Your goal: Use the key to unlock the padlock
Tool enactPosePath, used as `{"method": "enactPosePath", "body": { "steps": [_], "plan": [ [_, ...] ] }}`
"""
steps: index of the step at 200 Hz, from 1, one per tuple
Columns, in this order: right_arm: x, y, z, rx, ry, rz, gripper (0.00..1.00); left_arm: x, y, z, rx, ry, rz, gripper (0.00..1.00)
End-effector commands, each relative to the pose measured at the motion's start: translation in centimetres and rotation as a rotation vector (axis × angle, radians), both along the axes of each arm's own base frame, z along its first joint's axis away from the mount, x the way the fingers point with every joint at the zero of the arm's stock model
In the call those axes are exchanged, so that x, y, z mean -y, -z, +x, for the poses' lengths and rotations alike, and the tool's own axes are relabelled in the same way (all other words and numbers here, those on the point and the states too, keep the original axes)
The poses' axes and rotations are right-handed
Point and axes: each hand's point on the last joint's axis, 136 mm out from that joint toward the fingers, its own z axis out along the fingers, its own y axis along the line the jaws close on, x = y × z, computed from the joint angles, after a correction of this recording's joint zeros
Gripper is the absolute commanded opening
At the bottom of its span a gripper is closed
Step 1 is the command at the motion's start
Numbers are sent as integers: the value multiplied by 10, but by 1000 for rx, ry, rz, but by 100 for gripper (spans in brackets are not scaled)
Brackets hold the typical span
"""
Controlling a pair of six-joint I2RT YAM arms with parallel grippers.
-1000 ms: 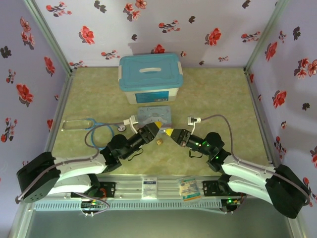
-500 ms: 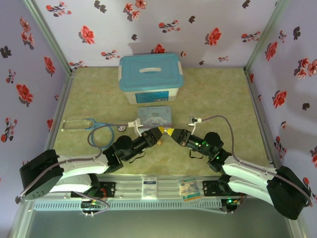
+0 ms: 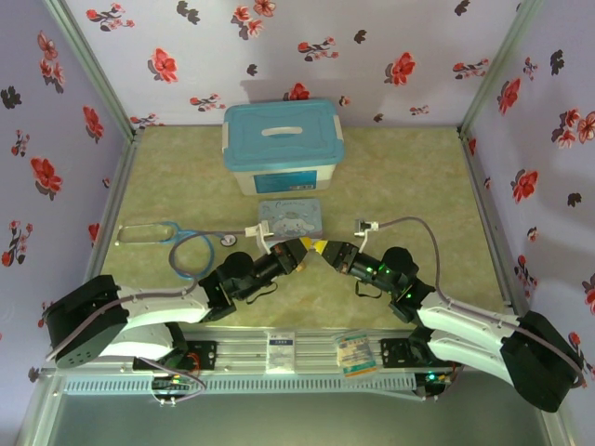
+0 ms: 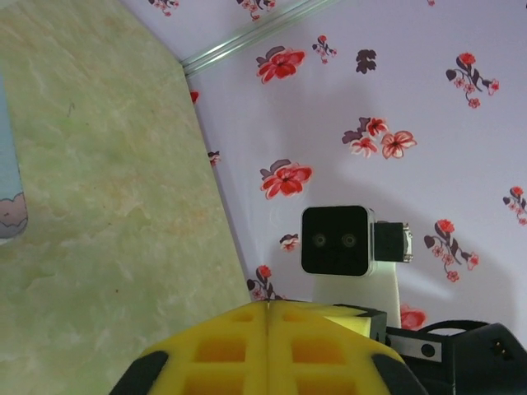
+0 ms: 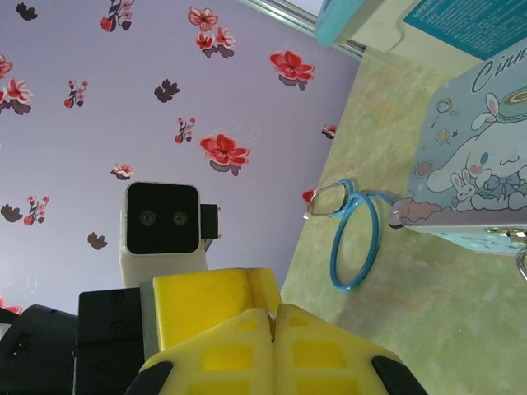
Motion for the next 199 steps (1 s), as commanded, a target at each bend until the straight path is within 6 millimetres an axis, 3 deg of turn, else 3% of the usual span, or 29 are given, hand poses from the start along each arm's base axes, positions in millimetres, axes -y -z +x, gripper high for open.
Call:
{"method": "enactPosePath", "body": {
  "steps": [1,5,13,18,24,32,84,123,166,199],
  "plan": [
    [-1,-8,-5,42,-22,18,0,5,-15,-1,30,6,-37,0],
    [-3,-11,-8,51,-42,22,9,4,-15,0,27,4,-39,0],
    [-5,-13,-12,61,-74,16,41,3,-14,0,24,2,-39,0],
    [-6,-13,-13,62,-82,7,54,2,-14,0,23,2,-41,0],
    [-5,-12,-14,66,-83,-4,63,2,-15,-1,21,2,-45,0],
    [-3,-11,-14,70,-78,-7,66,0,-16,-1,22,2,-52,0],
    [0,-16,-14,75,-82,39,61,-3,-21,-4,24,10,-70,0],
    [-2,-20,-9,63,-80,87,51,2,-23,-7,22,38,-95,0],
    [-1,-23,-4,52,-86,113,54,0,-23,-9,20,45,-93,0],
    [-3,-26,-5,51,-101,123,41,2,-20,-10,14,55,-86,0]
  ]
}}
